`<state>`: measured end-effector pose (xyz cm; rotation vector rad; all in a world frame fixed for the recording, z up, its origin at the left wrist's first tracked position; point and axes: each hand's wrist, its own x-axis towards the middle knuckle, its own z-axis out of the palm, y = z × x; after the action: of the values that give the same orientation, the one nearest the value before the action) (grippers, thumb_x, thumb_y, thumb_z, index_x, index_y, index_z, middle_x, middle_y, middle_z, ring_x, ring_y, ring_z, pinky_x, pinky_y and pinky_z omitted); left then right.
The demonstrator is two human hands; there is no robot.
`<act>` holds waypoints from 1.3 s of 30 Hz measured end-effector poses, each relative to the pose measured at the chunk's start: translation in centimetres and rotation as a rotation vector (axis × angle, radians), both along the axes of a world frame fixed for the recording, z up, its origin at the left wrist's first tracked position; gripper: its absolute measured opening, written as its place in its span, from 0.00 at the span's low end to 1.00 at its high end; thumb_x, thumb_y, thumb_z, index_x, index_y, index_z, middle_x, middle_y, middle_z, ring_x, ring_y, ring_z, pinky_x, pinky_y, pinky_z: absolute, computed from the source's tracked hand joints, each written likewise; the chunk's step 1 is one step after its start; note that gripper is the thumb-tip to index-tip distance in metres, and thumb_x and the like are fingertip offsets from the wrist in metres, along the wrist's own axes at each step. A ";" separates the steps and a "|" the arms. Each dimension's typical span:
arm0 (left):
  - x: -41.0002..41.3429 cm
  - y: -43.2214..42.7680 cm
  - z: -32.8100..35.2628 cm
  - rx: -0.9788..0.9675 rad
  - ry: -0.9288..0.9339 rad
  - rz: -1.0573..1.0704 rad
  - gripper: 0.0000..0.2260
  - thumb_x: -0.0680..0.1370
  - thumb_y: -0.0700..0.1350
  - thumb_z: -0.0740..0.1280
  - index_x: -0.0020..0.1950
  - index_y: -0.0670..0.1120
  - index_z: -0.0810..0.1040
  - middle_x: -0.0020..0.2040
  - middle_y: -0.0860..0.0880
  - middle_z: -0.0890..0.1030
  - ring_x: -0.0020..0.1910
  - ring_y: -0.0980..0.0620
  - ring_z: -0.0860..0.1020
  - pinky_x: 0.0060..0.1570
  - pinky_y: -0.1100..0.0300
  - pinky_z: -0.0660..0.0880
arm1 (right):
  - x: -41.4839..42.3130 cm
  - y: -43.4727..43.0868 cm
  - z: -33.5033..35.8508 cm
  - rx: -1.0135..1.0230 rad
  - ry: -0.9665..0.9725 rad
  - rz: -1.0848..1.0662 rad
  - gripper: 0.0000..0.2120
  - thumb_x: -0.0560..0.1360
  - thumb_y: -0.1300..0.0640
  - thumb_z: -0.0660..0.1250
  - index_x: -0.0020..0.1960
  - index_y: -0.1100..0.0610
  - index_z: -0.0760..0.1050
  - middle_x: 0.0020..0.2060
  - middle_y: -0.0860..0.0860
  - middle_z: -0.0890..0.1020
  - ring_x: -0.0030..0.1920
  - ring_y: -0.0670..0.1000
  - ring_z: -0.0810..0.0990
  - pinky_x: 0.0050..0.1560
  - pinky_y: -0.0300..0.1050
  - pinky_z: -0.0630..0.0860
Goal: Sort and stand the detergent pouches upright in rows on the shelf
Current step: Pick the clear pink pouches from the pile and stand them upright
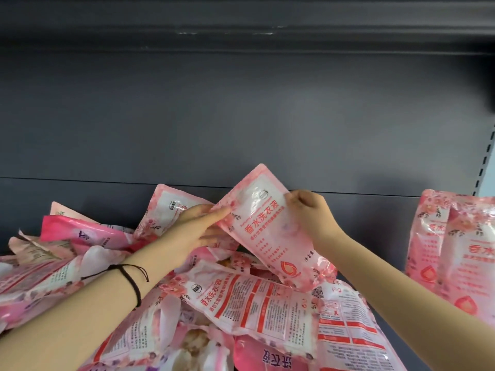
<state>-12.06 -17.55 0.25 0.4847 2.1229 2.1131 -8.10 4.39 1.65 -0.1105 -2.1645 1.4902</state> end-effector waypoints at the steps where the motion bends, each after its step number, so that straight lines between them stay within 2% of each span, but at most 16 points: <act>1: 0.3 0.6 0.0 0.057 -0.061 -0.074 0.15 0.70 0.50 0.73 0.52 0.44 0.80 0.49 0.44 0.85 0.47 0.46 0.84 0.51 0.54 0.79 | 0.6 0.4 -0.1 -0.088 0.012 -0.008 0.14 0.80 0.54 0.60 0.45 0.63 0.76 0.38 0.56 0.81 0.34 0.55 0.79 0.34 0.46 0.77; 4: 1.5 3.3 -0.2 0.129 -0.118 -0.220 0.08 0.73 0.44 0.70 0.51 0.45 0.80 0.52 0.45 0.84 0.50 0.47 0.82 0.54 0.55 0.76 | 2.5 1.4 -0.5 -0.286 0.056 0.002 0.12 0.80 0.54 0.62 0.42 0.57 0.78 0.39 0.54 0.83 0.38 0.55 0.81 0.41 0.53 0.80; 6: 2.1 5.1 0.0 0.189 -0.091 -0.189 0.10 0.76 0.40 0.68 0.58 0.44 0.79 0.55 0.44 0.84 0.53 0.47 0.82 0.56 0.54 0.76 | 3.9 2.1 -0.5 -0.373 0.078 0.009 0.11 0.80 0.55 0.63 0.42 0.57 0.79 0.40 0.56 0.84 0.39 0.56 0.81 0.44 0.55 0.80; 9: 3.4 7.8 1.3 0.300 0.005 -0.120 0.09 0.78 0.41 0.66 0.57 0.44 0.79 0.55 0.45 0.83 0.53 0.48 0.82 0.55 0.52 0.77 | 6.1 3.2 -0.1 -0.472 0.127 0.052 0.11 0.80 0.56 0.63 0.44 0.60 0.80 0.41 0.59 0.84 0.39 0.58 0.82 0.46 0.57 0.80; 12: 5.8 10.6 2.7 0.413 0.071 -0.126 0.09 0.80 0.43 0.63 0.58 0.46 0.78 0.54 0.48 0.83 0.53 0.50 0.82 0.52 0.54 0.78 | 8.5 4.4 0.7 -0.478 0.232 0.057 0.10 0.80 0.56 0.63 0.44 0.58 0.80 0.40 0.55 0.85 0.41 0.55 0.83 0.47 0.55 0.82; 16: 9.7 14.3 4.2 0.484 0.147 -0.118 0.07 0.79 0.45 0.63 0.56 0.48 0.78 0.48 0.52 0.84 0.47 0.53 0.83 0.44 0.56 0.80 | 12.3 7.0 1.4 -0.426 0.378 0.018 0.11 0.80 0.56 0.63 0.42 0.56 0.79 0.39 0.51 0.84 0.40 0.52 0.81 0.47 0.54 0.80; 19: 12.7 17.6 4.0 0.477 0.141 -0.118 0.06 0.79 0.46 0.65 0.53 0.49 0.79 0.48 0.51 0.85 0.49 0.51 0.83 0.49 0.52 0.80 | 15.3 10.0 0.9 -0.517 0.376 0.037 0.11 0.80 0.55 0.63 0.41 0.54 0.79 0.42 0.53 0.83 0.43 0.54 0.81 0.49 0.54 0.79; 22: 15.4 21.1 2.4 0.468 0.100 -0.158 0.07 0.79 0.45 0.65 0.54 0.48 0.79 0.49 0.49 0.85 0.50 0.50 0.83 0.52 0.51 0.79 | 18.0 13.6 -1.0 -0.566 0.364 -0.007 0.14 0.79 0.54 0.63 0.37 0.50 0.79 0.36 0.50 0.81 0.38 0.51 0.78 0.39 0.47 0.78; 23: 16.3 22.3 1.8 0.462 0.086 -0.183 0.07 0.79 0.45 0.65 0.54 0.48 0.79 0.49 0.49 0.85 0.50 0.50 0.83 0.51 0.52 0.79 | 19.0 14.7 -1.6 -0.565 0.356 -0.029 0.14 0.79 0.53 0.63 0.36 0.50 0.79 0.35 0.49 0.80 0.37 0.51 0.77 0.40 0.46 0.77; 26: 18.6 25.6 -0.2 0.446 0.063 -0.223 0.06 0.78 0.46 0.66 0.52 0.48 0.80 0.49 0.49 0.85 0.50 0.49 0.83 0.52 0.51 0.78 | 21.5 18.0 -3.9 -0.548 0.355 -0.038 0.13 0.80 0.53 0.62 0.39 0.51 0.79 0.40 0.54 0.79 0.43 0.54 0.77 0.48 0.53 0.75; 28: 19.6 27.5 -1.2 0.430 0.076 -0.226 0.07 0.77 0.47 0.66 0.52 0.49 0.81 0.49 0.49 0.85 0.51 0.49 0.83 0.54 0.50 0.78 | 22.6 20.0 -5.1 -0.537 0.346 -0.036 0.12 0.80 0.53 0.61 0.40 0.52 0.79 0.41 0.54 0.79 0.44 0.54 0.76 0.47 0.53 0.74; 32: 20.9 30.2 -2.8 0.380 0.104 -0.179 0.09 0.76 0.49 0.66 0.54 0.49 0.80 0.51 0.49 0.85 0.52 0.50 0.83 0.55 0.51 0.78 | 23.8 22.7 -6.9 -0.441 0.312 -0.080 0.12 0.80 0.53 0.60 0.43 0.57 0.77 0.37 0.51 0.79 0.38 0.48 0.76 0.36 0.39 0.75; 34: 21.4 31.0 -3.2 0.335 0.124 -0.149 0.12 0.75 0.52 0.66 0.55 0.49 0.80 0.52 0.49 0.85 0.53 0.50 0.82 0.55 0.52 0.77 | 24.2 23.9 -7.7 -0.383 0.288 -0.096 0.12 0.81 0.54 0.59 0.44 0.57 0.76 0.34 0.47 0.79 0.35 0.45 0.76 0.34 0.36 0.74; 36: 21.9 31.2 -3.4 0.292 0.164 -0.138 0.15 0.73 0.54 0.67 0.56 0.49 0.79 0.53 0.50 0.85 0.54 0.52 0.82 0.54 0.54 0.78 | 24.6 24.9 -8.4 -0.318 0.249 -0.063 0.10 0.80 0.53 0.60 0.46 0.56 0.77 0.35 0.47 0.82 0.37 0.47 0.78 0.41 0.42 0.77; 38: 22.2 30.9 -4.0 0.245 0.205 -0.137 0.13 0.74 0.51 0.68 0.57 0.49 0.78 0.53 0.52 0.84 0.54 0.56 0.82 0.51 0.61 0.78 | 25.3 25.7 -9.1 -0.243 0.183 -0.010 0.07 0.79 0.55 0.62 0.49 0.54 0.78 0.42 0.51 0.85 0.44 0.53 0.82 0.49 0.50 0.79; 39: 22.4 30.6 -4.5 0.209 0.216 -0.136 0.12 0.75 0.47 0.69 0.57 0.50 0.77 0.53 0.54 0.84 0.53 0.58 0.82 0.49 0.64 0.78 | 25.6 26.1 -9.4 -0.212 0.157 0.017 0.05 0.79 0.57 0.63 0.50 0.55 0.79 0.44 0.52 0.85 0.46 0.54 0.83 0.50 0.50 0.80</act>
<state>10.33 13.07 -4.24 0.8901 1.9125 2.3057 17.50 30.44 -7.71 -0.0461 -1.8854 1.6764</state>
